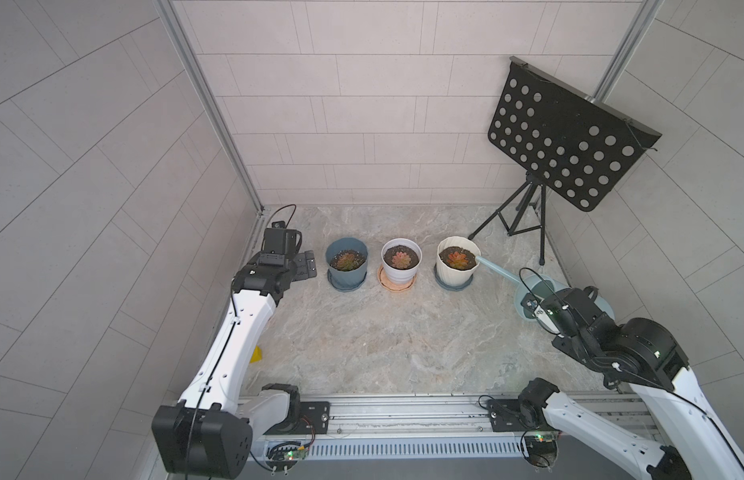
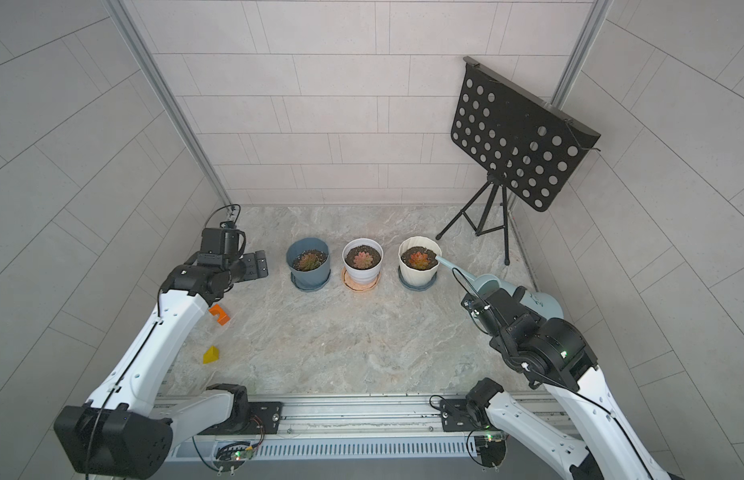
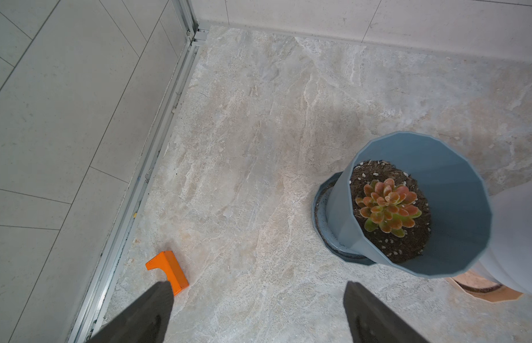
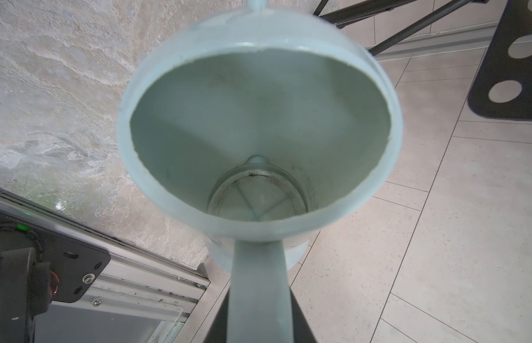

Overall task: Water the succulent around the soil edge
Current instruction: Water the soil of the potted plant with water.

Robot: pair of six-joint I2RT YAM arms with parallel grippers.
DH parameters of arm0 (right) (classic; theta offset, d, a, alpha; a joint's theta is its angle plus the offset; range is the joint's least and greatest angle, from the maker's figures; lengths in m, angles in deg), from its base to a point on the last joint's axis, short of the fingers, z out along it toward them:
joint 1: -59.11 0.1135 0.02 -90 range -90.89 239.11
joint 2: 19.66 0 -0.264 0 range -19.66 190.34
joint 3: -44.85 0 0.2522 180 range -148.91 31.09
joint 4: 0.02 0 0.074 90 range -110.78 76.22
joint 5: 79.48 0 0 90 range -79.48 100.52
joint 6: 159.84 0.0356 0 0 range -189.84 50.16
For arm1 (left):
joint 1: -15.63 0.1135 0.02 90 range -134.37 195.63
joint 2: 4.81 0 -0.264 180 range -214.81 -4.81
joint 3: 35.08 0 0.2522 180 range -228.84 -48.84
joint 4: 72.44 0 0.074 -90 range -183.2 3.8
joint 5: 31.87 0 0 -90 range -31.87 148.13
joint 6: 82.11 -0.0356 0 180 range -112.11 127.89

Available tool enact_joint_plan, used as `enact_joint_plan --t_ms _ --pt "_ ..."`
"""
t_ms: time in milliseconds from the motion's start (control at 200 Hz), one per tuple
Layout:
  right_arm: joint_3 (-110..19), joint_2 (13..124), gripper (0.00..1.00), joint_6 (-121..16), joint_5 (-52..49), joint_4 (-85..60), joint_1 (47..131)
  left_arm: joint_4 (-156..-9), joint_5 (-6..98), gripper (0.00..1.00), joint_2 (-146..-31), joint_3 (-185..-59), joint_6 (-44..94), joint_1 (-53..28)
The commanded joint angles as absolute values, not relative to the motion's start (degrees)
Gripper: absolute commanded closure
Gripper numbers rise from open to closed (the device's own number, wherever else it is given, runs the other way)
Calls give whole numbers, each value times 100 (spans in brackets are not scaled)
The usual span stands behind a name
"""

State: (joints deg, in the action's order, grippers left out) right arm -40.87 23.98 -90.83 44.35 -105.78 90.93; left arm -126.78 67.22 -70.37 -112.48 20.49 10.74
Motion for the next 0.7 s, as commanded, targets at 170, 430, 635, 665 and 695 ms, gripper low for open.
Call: enact_joint_plan --t_ms 170,430,635,665,695 --pt "-4402 2608 100 -9077 4848 -11644 9069 -12646 6656 3 -6974 -11245 2076 1137" --pt "-4570 2826 100 -9074 4935 -11644 9067 -12646 6595 3 -6976 -11247 2087 1153" --pt "-4654 2969 100 -9084 4968 -11634 9078 -12663 6564 3 -6978 -11256 2103 1168" --pt "-4652 2985 100 -9084 4972 -11634 9084 -12662 6556 3 -6987 -11272 2107 1175" --pt "-4660 3007 100 -9075 4968 -11635 9076 -12668 6544 3 -6990 -11270 2101 1168"
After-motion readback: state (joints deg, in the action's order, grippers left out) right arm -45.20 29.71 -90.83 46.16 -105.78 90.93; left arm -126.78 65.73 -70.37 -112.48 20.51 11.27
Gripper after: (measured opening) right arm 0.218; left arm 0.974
